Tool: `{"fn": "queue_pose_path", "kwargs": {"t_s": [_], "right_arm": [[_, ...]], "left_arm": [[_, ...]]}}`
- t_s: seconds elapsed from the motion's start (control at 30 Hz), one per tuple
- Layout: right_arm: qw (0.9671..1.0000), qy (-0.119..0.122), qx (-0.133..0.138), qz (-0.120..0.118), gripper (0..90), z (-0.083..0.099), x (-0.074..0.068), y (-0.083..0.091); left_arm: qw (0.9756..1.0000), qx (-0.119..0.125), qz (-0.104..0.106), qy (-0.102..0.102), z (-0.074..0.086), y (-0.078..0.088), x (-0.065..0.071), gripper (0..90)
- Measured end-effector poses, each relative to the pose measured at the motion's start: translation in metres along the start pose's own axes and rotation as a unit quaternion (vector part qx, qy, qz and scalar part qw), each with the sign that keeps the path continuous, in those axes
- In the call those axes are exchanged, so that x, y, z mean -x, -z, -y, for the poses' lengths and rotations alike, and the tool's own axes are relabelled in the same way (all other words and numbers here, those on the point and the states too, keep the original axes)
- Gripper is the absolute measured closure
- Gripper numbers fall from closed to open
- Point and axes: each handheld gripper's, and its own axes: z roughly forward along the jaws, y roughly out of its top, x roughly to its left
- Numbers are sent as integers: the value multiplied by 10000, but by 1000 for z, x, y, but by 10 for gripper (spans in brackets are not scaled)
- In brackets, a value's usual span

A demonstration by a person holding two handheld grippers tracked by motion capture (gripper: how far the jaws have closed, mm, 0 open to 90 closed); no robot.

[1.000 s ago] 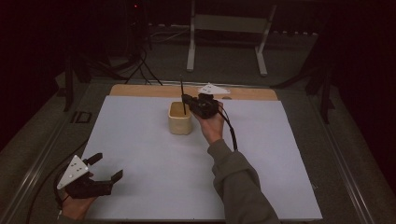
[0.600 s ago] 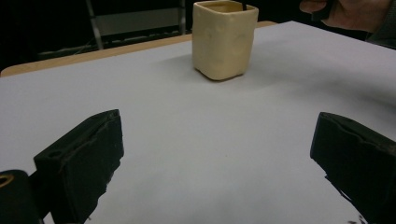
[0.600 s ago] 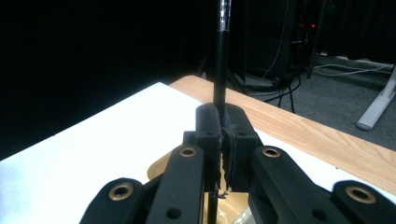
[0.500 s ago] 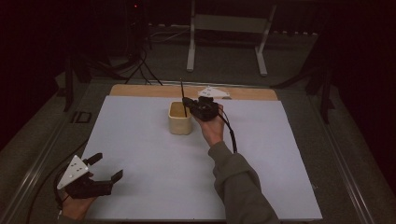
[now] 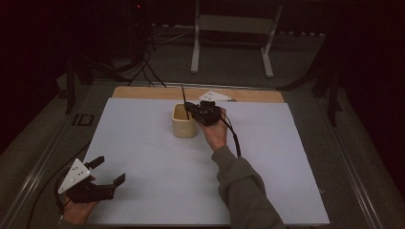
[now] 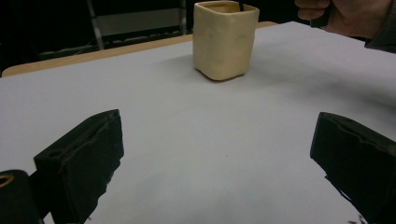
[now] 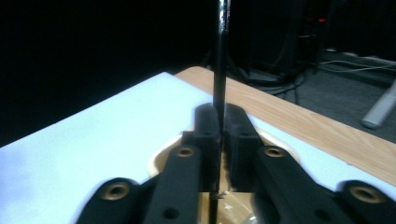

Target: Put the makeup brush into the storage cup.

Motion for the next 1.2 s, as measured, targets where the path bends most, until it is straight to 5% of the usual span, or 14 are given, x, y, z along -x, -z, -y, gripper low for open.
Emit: {"fn": "queue_pose_path", "kwargs": {"t_s": [0.07,0.13,0.17,1.2], "right_arm": [[9997,-88,9,-239,458,0,2,-1],[9999,-143,48,-81,192,0,2,-1],[9998,-192,27,-42,142,0,2,-1],[9993,92,-351,103,103,-6,10,18]], "left_arm": [[10000,-4,-1,-3,0,0,0,37],[10000,-8,-7,-1,0,0,0,37],[10000,-7,-5,0,0,0,0,37],[10000,-31,-46,3,0,0,0,40]]}}
